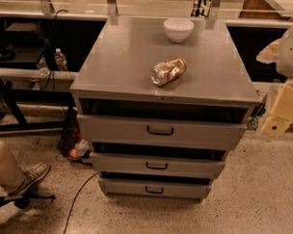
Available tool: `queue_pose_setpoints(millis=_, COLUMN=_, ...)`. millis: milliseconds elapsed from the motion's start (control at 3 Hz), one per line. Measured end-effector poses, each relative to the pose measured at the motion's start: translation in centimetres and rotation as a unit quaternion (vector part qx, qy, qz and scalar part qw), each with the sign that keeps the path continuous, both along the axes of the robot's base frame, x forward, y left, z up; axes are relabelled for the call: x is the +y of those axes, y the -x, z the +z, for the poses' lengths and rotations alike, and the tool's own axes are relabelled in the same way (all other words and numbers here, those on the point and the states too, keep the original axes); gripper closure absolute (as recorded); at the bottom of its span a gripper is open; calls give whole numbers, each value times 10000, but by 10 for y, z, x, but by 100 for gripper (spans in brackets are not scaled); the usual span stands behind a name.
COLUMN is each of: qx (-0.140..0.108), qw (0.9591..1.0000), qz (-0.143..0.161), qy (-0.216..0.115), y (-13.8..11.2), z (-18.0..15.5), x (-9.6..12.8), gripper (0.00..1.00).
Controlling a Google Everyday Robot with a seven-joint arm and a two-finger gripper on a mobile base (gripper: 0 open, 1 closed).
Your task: Open middle drawer
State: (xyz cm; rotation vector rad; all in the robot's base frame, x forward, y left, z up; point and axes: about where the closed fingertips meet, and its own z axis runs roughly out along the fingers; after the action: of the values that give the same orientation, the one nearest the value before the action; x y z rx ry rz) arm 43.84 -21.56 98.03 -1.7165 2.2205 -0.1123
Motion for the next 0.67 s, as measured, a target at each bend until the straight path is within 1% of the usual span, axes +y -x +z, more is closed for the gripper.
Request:
queue_pose_setpoints(millis=333, qx=-18, qw=10000, qz=3, qy=-5, y=0, z=0, x=0, gripper=0)
queue_pose_setpoints(millis=667, qx=38, qw=9996, qz=208, qy=-173, y=7, z=-36, x=6, gripper=0)
